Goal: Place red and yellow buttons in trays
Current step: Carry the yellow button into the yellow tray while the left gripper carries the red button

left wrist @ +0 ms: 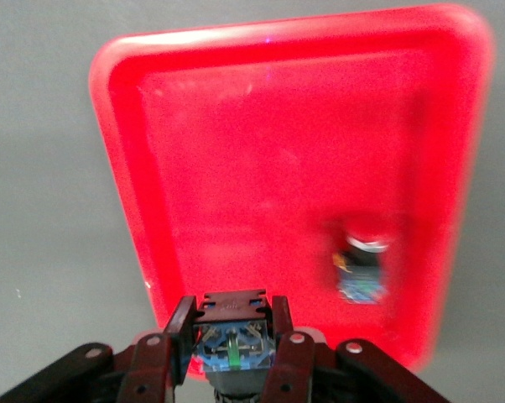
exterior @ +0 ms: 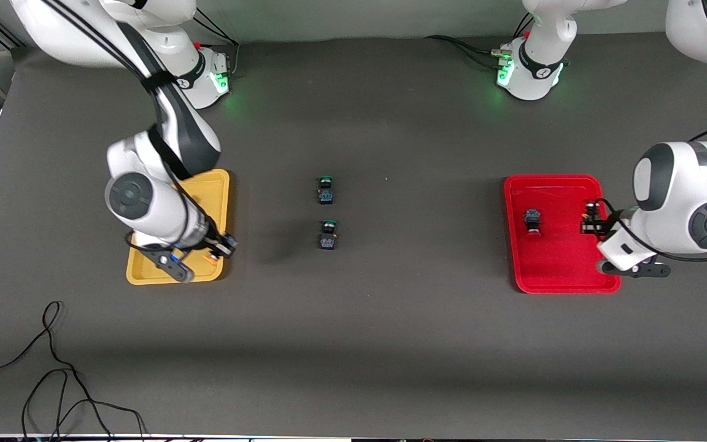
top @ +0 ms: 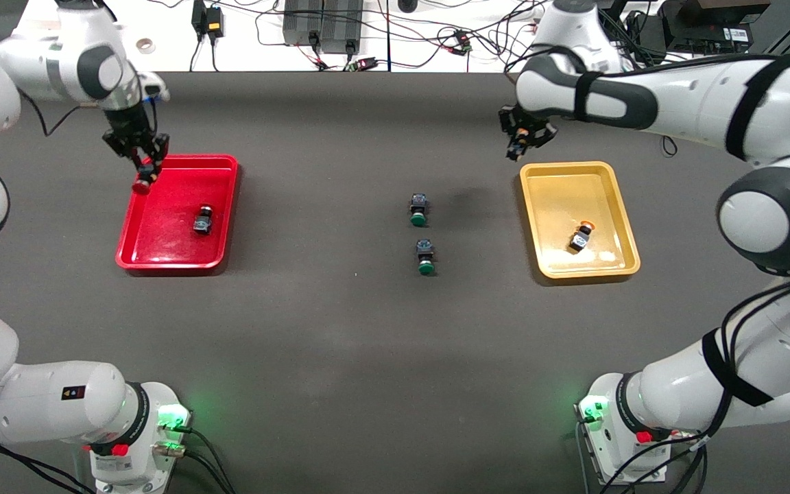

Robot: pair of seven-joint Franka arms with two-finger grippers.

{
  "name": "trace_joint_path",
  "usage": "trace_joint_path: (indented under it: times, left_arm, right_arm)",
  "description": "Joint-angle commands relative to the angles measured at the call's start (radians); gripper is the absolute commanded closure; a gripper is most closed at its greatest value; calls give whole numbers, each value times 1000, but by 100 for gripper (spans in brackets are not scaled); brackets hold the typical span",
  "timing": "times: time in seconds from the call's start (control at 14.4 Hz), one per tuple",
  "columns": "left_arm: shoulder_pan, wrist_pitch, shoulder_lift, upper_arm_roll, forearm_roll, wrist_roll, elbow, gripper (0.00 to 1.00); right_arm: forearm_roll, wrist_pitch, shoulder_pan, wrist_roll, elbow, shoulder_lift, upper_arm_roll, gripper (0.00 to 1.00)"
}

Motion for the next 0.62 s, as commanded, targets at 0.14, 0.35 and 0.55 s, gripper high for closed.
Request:
trace_joint_path:
  times: [0.14, 0.35, 0.55]
  left_arm:
    - [31, 319, 31, -14, 48, 26, -209, 100]
    - [31, 313, 35, -14, 47, 32, -205, 45]
    - [31, 272, 16, -14, 47, 38, -171, 0]
  right_arm:
    - [126, -6, -40, -329, -154, -150, -157, 93]
    - [186, 80, -40, -493, -234, -143, -258, 93]
    - [217, 362, -38, -550, -391, -90, -260, 93]
